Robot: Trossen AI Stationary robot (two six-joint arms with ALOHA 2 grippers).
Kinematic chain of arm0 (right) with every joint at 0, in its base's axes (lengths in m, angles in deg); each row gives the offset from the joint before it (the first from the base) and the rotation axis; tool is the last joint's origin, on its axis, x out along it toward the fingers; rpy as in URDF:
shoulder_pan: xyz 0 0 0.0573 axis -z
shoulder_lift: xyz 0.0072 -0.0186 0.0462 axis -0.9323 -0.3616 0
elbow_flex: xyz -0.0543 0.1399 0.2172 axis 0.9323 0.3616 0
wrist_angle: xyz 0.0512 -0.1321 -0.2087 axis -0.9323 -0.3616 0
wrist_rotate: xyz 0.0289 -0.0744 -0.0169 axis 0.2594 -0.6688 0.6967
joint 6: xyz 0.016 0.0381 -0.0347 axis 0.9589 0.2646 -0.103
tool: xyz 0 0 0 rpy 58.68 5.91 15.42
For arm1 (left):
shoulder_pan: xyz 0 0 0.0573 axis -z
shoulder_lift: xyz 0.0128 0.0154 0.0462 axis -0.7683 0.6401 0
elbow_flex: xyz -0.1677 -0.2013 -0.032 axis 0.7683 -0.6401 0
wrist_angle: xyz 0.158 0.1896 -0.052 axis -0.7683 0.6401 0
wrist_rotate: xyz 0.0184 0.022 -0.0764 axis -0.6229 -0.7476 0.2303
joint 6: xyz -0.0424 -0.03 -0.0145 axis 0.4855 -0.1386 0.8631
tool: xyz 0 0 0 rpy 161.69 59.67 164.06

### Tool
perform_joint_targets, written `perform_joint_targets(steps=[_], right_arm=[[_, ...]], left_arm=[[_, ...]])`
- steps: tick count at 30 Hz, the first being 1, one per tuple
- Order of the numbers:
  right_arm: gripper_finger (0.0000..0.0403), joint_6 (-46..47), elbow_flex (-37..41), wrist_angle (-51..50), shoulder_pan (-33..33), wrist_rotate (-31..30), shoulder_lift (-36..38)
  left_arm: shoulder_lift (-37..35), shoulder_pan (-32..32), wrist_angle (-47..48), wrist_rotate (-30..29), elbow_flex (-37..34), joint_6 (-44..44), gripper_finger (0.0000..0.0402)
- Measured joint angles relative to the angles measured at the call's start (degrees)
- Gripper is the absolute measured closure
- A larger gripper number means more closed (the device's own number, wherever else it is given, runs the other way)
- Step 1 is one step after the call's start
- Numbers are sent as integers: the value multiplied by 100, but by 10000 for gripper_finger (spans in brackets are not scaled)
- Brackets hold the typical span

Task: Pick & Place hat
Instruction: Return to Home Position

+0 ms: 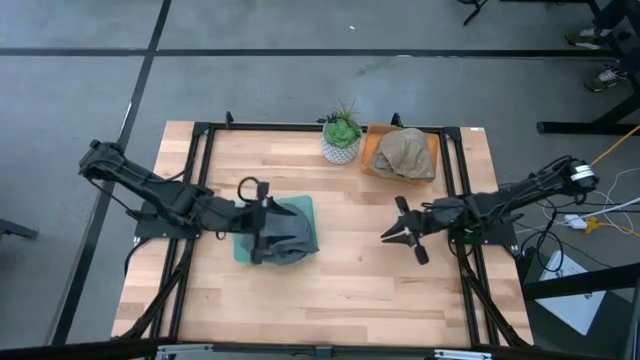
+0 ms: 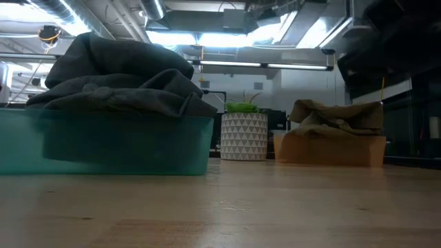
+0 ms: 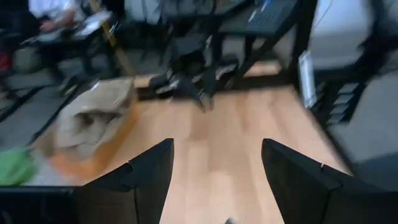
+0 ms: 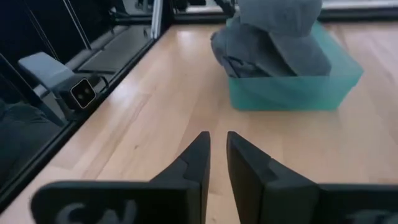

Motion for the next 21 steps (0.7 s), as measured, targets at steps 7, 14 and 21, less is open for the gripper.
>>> perform_joint_targets(steps=[7, 14, 21], right_arm=[[350, -492, 941, 761, 47, -2, 836], [350, -540, 1507, 776, 303, 27, 1667], [350, -622, 1505, -488, 759, 211, 2345]], left_arm=[[-1085, -586, -2619, 924, -2158, 150, 165], [-2618, -1188, -3715, 1504, -3565, 291, 162], [-3771, -1558, -3658, 2437, -4167, 61, 166]])
